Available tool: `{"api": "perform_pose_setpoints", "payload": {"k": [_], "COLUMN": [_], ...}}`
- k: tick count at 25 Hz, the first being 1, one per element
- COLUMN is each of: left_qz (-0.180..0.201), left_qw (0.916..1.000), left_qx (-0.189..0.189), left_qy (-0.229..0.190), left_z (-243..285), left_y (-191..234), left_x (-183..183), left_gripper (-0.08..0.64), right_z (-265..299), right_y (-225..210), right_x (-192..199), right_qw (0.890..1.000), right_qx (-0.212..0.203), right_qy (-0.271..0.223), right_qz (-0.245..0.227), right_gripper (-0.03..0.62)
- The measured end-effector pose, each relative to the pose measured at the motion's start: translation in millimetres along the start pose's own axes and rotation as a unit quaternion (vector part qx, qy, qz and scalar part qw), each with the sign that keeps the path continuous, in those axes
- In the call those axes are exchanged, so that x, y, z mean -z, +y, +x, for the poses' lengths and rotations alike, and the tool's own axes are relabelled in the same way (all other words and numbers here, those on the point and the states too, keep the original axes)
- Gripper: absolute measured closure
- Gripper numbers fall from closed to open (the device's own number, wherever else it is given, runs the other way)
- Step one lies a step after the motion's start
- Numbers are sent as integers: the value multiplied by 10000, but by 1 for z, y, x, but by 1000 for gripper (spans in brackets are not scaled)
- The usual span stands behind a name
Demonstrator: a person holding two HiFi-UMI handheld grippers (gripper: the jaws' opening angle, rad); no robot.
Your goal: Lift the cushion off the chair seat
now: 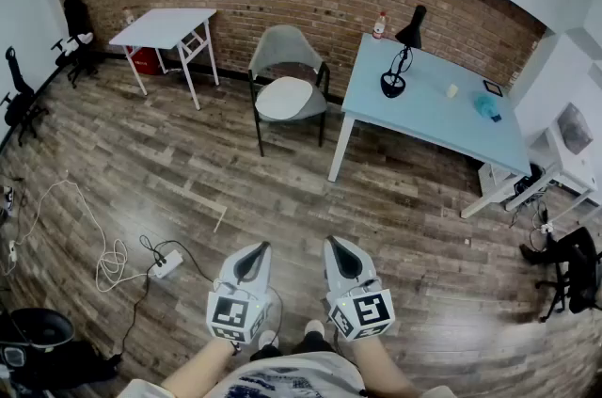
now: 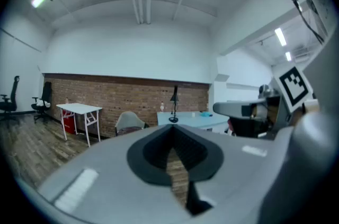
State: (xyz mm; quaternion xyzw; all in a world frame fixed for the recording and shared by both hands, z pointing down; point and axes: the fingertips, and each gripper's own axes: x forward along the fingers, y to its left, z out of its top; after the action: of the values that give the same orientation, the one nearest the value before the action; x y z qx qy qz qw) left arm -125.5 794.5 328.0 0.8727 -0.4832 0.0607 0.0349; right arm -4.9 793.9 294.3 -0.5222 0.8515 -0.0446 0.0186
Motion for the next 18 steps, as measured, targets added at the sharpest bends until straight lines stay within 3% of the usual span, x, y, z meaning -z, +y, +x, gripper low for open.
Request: {"api": "perform_pose_setpoints", "payload": {"k": [10, 18], "left_qz": [-95, -101], "left_qw": [9993, 9985], "left_qx": [-343, -535], "left_qy": [-72, -27], "left_z": [54, 60], "left_y": [-78, -96], "left_x": [-16, -19], "left_gripper": [569, 568], "right_z": [-34, -42], "right_y": [-87, -113], "right_x": [-3, -4], "right_qw": [9998, 9989], "right_qx": [-139, -303], "right_qy": [154, 167], "right_qz": [80, 324], "right_gripper": [594, 594]}}
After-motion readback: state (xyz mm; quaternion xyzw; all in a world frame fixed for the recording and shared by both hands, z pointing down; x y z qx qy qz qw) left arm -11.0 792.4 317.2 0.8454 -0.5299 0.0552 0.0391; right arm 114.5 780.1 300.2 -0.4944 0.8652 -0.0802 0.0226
